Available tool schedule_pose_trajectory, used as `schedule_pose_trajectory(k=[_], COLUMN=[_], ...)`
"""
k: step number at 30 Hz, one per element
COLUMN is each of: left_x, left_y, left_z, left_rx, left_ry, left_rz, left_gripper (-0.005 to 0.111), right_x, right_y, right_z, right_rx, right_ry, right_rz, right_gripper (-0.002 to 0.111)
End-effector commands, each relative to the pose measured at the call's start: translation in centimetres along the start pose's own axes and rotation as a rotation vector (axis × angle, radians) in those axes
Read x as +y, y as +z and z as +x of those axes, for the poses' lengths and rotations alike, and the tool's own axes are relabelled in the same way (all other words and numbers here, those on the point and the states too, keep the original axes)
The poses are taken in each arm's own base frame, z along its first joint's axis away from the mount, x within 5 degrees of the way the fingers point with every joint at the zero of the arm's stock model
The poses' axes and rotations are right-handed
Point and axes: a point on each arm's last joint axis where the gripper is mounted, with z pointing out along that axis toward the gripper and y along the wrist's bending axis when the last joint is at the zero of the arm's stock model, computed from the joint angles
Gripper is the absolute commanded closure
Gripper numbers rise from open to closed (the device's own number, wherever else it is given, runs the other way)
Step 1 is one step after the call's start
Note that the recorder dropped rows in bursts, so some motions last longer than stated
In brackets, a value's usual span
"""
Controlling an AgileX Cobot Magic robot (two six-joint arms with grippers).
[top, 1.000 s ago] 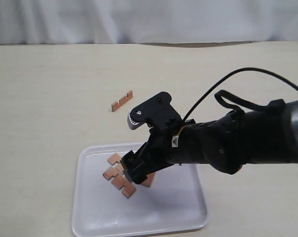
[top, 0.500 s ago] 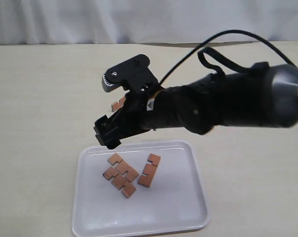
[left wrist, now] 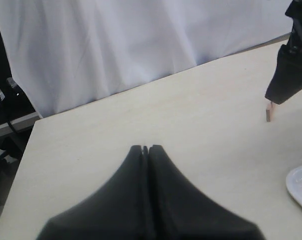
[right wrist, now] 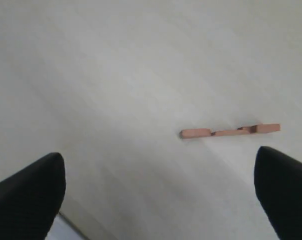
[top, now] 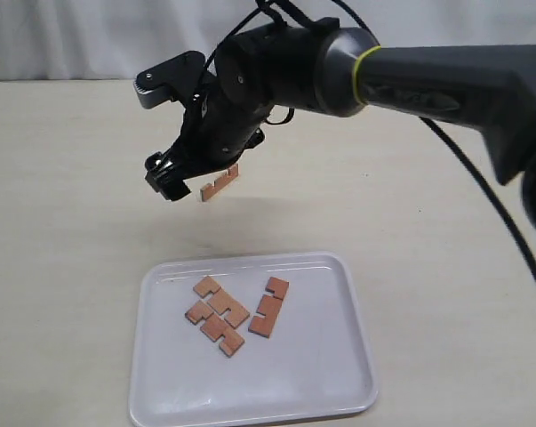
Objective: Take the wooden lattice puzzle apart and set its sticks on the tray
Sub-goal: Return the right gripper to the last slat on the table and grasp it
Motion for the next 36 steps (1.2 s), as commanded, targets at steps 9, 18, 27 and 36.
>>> schedule_pose_trajectory(k=[9,18,27,36], left_x=[0.1,0.1,0.1,0.1], left_y=[0.0,0.0,0.0,0.0], left_z=[0.0,0.0,0.0,0.0], left_rx=[-0.008,-0.008,-0.008,-0.008], left_ry=[0.001,0.001,0.001,0.001], left_rz=[-0.012,-0.012,-0.012,-0.012], left_gripper=[0.107,0.107,0.107,0.107], right_x=[-4.4,-5.2,-5.0,-5.1], right_y=[6.0,7.0,7.5,9.4], right_z=[-0.9,-1.3,-1.3,-0.9], right_rx=[0.158,0.12,0.094,0.058], right_ry=[0.078,0.03,0.036,0.021], right_rz=[0.005,0.075,0.053,0.057], right_gripper=[0.013,0.013,0.013,0.013])
